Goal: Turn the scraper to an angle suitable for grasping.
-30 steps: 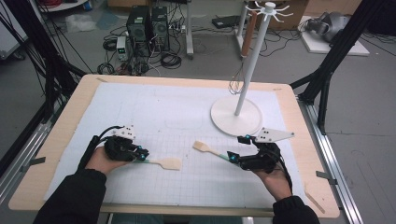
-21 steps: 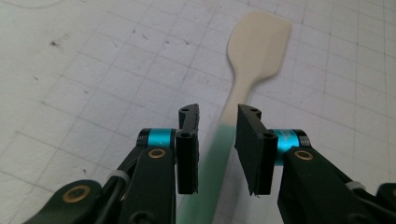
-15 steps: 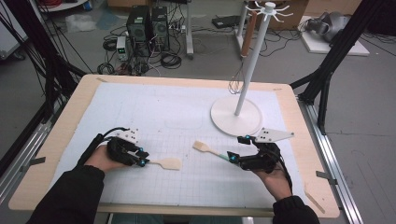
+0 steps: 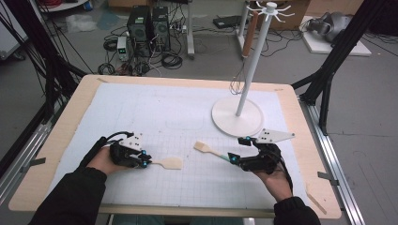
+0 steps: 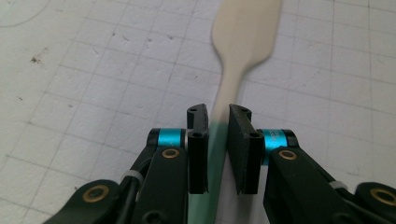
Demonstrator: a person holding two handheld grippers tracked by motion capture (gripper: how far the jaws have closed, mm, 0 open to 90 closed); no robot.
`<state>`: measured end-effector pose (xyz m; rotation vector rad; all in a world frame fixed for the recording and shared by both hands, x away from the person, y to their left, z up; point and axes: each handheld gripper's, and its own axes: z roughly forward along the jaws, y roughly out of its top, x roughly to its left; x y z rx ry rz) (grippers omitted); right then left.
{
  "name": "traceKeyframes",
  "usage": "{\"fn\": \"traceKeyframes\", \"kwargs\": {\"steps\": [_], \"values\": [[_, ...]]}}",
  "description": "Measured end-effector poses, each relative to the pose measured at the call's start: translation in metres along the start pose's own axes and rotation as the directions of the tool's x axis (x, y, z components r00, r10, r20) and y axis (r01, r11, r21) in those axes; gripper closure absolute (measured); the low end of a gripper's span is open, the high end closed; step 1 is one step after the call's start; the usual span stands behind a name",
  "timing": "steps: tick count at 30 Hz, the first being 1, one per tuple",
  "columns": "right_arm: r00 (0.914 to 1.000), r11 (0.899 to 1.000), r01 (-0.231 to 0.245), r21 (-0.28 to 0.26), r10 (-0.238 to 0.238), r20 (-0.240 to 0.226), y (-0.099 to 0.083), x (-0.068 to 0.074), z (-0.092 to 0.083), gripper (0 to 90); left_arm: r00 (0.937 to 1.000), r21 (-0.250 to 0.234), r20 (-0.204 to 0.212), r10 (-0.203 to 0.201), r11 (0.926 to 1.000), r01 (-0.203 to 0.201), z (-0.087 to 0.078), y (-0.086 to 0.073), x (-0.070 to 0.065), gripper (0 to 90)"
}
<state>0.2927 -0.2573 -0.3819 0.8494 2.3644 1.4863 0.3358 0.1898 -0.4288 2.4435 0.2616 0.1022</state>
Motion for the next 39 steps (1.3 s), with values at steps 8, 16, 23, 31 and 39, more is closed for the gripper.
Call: {"fn": "traceKeyframes", "kwargs": {"steps": [8,16,23,31,39], "values": [[1.0,1.0,0.003,-0.001,-0.003,-0.005,0.0,0.0,0.0,26.0,0.9997,0.005,-0.001,-0.022,0.9997,0.022,-0.002,0.002,0.001,80.3],[0.9998,1.0,0.015,0.005,-0.015,-0.012,0.002,0.002,0.002,26.0,0.9996,-0.026,-0.007,-0.027,0.9993,0.027,-0.009,0.002,0.0,80.5],[0.9992,0.999,0.028,0.015,-0.027,-0.031,0.005,0.006,0.006,26.0,0.9994,-0.044,0.005,-0.035,0.9984,0.035,-0.013,0.005,-0.003,80.4],[0.9966,0.997,0.06,0.04,-0.057,-0.059,0.014,0.012,0.011,26.0,0.9999,-0.059,0.005,0.012,0.9982,-0.011,-0.024,0.025,-0.005,80.4],[0.9936,0.996,0.085,0.042,-0.081,-0.078,0.027,0.013,0.013,25.0,0.9997,-0.081,0.003,0.025,0.9964,-0.024,-0.031,0.04,-0.007,80.3]]}}
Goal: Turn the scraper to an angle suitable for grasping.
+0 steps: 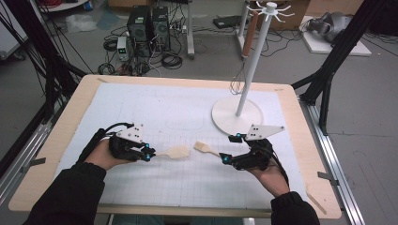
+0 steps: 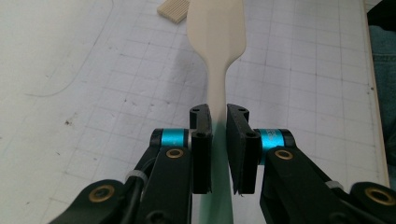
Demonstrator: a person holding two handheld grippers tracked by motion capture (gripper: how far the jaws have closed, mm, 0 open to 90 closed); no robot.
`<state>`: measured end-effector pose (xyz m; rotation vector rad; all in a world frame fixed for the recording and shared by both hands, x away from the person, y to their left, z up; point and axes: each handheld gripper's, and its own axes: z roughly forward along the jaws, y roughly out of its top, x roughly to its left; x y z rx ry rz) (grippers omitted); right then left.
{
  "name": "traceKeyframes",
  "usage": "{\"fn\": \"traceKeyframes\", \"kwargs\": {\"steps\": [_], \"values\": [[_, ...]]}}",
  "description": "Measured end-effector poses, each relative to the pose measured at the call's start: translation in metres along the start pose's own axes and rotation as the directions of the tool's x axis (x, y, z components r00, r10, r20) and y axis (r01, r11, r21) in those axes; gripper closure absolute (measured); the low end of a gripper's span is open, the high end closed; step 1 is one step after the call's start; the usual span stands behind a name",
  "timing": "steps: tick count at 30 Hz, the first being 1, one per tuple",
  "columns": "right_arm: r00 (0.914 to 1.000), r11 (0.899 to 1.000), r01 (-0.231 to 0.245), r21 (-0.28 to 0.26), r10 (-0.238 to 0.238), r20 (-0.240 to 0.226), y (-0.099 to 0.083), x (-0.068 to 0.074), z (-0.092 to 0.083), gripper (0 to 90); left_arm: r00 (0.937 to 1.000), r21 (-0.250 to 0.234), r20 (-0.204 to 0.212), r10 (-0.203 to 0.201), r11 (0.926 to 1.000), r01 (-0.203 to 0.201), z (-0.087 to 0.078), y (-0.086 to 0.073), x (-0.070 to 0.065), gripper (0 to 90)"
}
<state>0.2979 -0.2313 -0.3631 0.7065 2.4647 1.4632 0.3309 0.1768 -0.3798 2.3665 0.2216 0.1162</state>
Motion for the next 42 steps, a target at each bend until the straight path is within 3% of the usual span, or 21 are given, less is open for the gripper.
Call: {"fn": "traceKeyframes", "kwargs": {"steps": [10,25,42], "values": [[0.999,0.999,0.039,0.017,-0.039,-0.023,0.015,0.003,0.008,23.4,0.9998,-0.022,-0.002,0.021,0.9995,-0.021,-0.009,0.016,-0.001,80.3],[0.9966,0.997,0.065,0.034,-0.064,-0.053,0.023,0.009,0.013,23.4,0.9972,-0.026,0.013,0.074,0.997,-0.073,-0.012,0.043,-0.007,80.2],[0.9916,0.992,0.102,0.068,-0.096,-0.087,0.031,0.015,0.027,22.6,0.9944,-0.032,0.029,0.102,0.9944,-0.101,-0.013,0.06,-0.013,80.2]]}}
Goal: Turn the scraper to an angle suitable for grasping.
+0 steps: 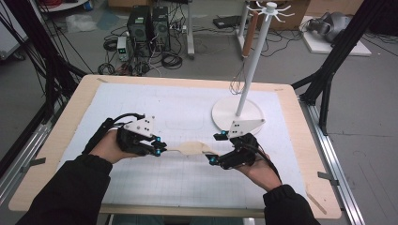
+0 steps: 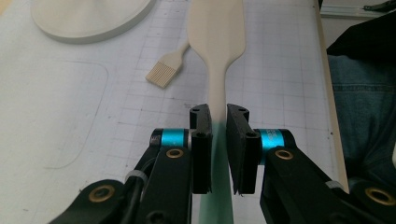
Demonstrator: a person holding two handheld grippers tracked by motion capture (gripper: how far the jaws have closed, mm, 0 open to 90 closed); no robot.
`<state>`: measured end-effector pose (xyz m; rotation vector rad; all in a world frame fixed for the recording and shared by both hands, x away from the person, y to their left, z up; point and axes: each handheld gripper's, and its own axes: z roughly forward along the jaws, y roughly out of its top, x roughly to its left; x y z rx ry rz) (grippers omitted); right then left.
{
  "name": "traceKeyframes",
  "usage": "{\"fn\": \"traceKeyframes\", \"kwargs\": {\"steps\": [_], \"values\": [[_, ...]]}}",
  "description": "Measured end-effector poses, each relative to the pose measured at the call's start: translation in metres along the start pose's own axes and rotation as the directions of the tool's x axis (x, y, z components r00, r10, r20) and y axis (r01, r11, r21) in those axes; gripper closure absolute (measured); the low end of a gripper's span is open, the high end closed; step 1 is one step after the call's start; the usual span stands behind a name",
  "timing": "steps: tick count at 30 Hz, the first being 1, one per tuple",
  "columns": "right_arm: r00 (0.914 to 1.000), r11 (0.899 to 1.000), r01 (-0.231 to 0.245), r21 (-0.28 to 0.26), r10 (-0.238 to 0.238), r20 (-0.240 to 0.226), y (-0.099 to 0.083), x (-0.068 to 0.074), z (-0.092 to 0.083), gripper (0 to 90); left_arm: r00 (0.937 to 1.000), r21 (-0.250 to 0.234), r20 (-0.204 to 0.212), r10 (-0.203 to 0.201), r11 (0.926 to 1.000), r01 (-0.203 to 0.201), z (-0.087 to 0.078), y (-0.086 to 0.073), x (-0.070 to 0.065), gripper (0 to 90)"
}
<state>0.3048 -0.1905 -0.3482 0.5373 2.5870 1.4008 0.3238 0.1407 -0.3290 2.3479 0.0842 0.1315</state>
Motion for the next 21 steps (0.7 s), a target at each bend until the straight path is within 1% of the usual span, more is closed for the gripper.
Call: {"fn": "traceKeyframes", "kwargs": {"steps": [4,12,17,19,21], "values": [[0.9998,1.0,0.018,0.013,-0.018,-0.01,0.002,0.0,0.004,22.3,1.0,0.002,0.005,0.004,1.0,-0.004,0.001,0.002,-0.001,80.3],[0.999,0.999,0.026,0.027,-0.025,-0.038,0.004,0.003,0.012,22.2,0.9995,0.004,0.026,0.015,0.9999,-0.016,0.007,0.008,-0.003,80.3],[0.9962,0.998,0.048,0.036,-0.046,-0.074,0.01,0.009,0.02,22.4,0.9988,-0.002,0.041,0.026,0.9997,-0.026,0.01,0.013,-0.005,80.2],[0.995,0.997,0.062,0.039,-0.058,-0.081,0.011,0.01,0.022,22.5,0.9983,-0.004,0.051,0.029,0.9996,-0.029,0.011,0.015,-0.006,80.2],[0.9943,0.997,0.064,0.045,-0.06,-0.088,0.011,0.01,0.026,22.6,0.9982,-0.008,0.051,0.032,0.9995,-0.032,0.012,0.017,-0.006,80.2]]}}
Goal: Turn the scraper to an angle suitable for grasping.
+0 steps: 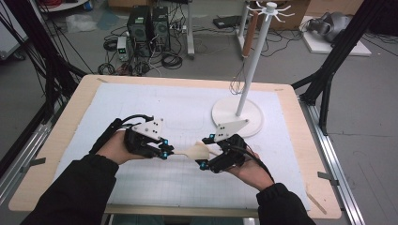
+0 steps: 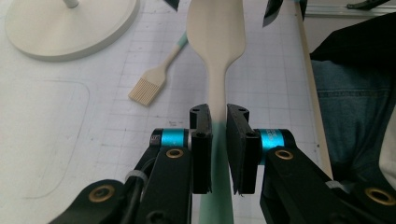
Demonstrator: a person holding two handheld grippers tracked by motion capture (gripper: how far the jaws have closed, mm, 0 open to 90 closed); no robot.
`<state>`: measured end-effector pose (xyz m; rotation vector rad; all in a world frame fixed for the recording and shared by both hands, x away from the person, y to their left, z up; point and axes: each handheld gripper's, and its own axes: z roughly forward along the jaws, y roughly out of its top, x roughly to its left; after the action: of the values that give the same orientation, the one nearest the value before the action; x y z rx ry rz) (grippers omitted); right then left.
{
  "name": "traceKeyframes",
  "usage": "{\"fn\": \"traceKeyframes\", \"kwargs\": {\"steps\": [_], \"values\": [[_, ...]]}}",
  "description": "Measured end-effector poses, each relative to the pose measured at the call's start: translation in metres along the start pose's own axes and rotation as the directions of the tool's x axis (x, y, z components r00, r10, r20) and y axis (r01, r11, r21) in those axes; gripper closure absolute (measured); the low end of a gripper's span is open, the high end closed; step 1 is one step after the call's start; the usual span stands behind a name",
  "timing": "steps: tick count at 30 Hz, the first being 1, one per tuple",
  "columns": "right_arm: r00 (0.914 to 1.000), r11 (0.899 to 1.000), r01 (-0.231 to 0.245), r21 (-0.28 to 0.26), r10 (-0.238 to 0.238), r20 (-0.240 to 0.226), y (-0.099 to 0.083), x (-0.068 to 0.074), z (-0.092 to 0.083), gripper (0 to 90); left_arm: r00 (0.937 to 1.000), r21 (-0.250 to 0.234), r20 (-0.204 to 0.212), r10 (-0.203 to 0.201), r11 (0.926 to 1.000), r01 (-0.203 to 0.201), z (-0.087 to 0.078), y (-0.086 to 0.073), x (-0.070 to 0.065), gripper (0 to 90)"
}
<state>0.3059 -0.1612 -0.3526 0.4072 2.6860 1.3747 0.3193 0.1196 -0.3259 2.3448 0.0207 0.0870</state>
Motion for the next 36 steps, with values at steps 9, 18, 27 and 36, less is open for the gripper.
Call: {"fn": "traceKeyframes", "kwargs": {"steps": [9,18,27,36], "values": [[0.9989,0.999,0.028,0.019,-0.027,-0.038,0.002,0.003,0.008,29.7,0.9995,0.007,0.023,0.021,0.9998,-0.021,0.006,0.006,-0.001,80.2],[0.996,0.997,0.066,0.035,-0.064,-0.063,0.003,0.006,0.012,38.9,0.9987,0.002,0.046,0.022,0.9998,-0.022,0.009,0.009,-0.002,80.3],[0.9943,0.995,0.091,0.033,-0.089,-0.059,0.004,0.008,0.012,47.6,0.998,0.003,0.059,0.025,0.9997,-0.025,0.012,0.011,-0.002,80.3],[0.9941,0.996,0.082,0.032,-0.079,-0.074,0.003,0.008,0.011,49.5,0.9975,0.004,0.068,0.019,0.9998,-0.019,0.012,0.011,0.0,80.2]]}}
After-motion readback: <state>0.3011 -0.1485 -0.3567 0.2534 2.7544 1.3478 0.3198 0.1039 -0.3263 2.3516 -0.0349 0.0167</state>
